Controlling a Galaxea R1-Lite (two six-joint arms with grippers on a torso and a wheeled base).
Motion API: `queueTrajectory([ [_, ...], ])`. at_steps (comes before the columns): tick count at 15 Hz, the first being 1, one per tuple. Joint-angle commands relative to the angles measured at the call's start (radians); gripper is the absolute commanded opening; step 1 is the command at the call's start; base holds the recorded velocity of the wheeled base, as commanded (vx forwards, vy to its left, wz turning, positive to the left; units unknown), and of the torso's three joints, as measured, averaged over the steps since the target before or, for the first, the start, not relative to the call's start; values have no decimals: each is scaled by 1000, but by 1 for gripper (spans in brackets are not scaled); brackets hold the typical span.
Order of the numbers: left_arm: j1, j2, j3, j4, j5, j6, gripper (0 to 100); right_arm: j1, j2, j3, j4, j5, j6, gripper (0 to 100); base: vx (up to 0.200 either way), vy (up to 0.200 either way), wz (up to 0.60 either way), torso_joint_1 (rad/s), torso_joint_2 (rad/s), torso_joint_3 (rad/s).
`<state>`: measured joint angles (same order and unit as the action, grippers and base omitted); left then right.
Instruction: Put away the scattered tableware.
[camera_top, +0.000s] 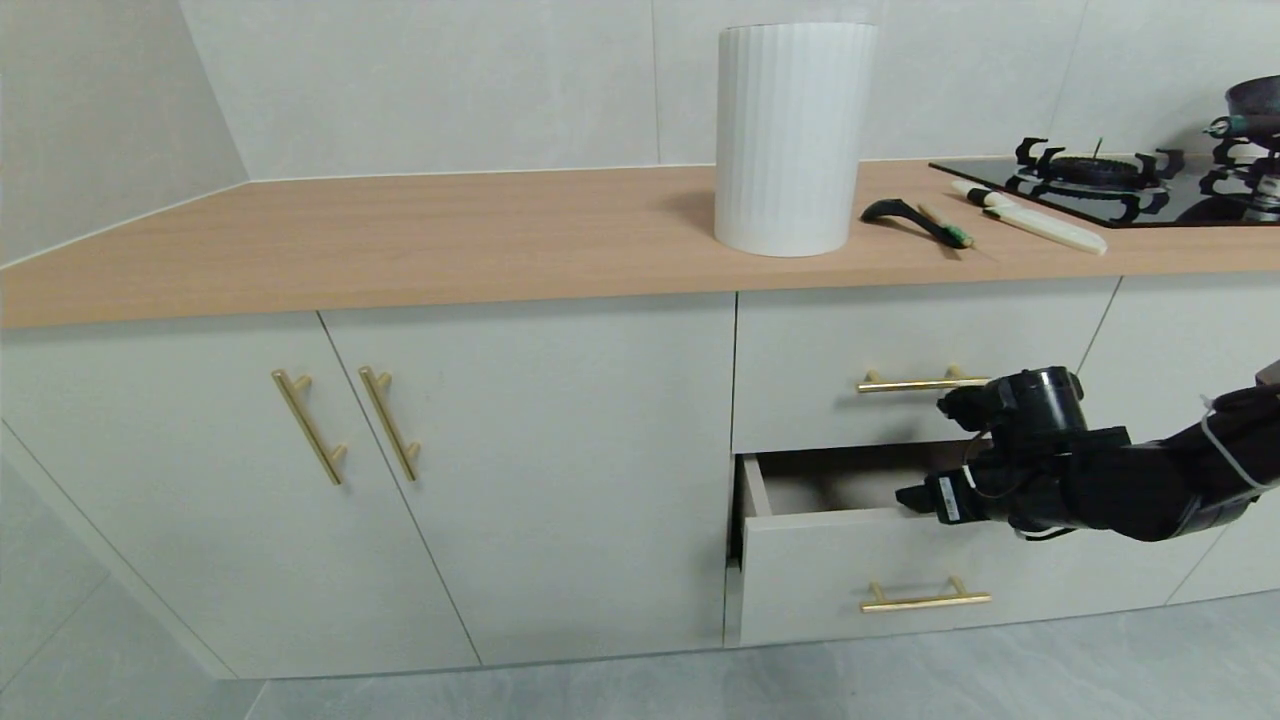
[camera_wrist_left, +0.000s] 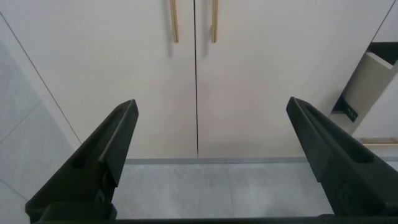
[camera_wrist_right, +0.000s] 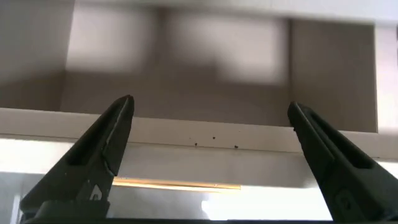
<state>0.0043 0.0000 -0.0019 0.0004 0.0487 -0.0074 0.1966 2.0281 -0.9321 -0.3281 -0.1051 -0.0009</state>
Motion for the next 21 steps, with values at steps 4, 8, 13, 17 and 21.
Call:
queueTrajectory([
  [4, 0, 0, -1, 0, 0, 0, 100, -5, -72, -85, 288, 1, -1, 100, 0, 0, 0, 0, 0, 0],
  [8, 0, 0, 0, 0, 0, 0, 100, -5, -95, -171, 595, 1, -5, 100, 0, 0, 0, 0, 0, 0],
  [13, 0, 0, -1, 0, 0, 0, 100, -2, -94, -183, 750, -1, -71, 100, 0, 0, 0, 0, 0, 0],
  [17, 0, 0, 0, 0, 0, 0, 100, 4, -94, -188, 853, -5, -96, 100, 0, 0, 0, 0, 0, 0],
  [21, 0, 0, 0, 0, 0, 0, 100, 23, -89, -212, 945, -5, -108, 100, 0, 0, 0, 0, 0, 0],
])
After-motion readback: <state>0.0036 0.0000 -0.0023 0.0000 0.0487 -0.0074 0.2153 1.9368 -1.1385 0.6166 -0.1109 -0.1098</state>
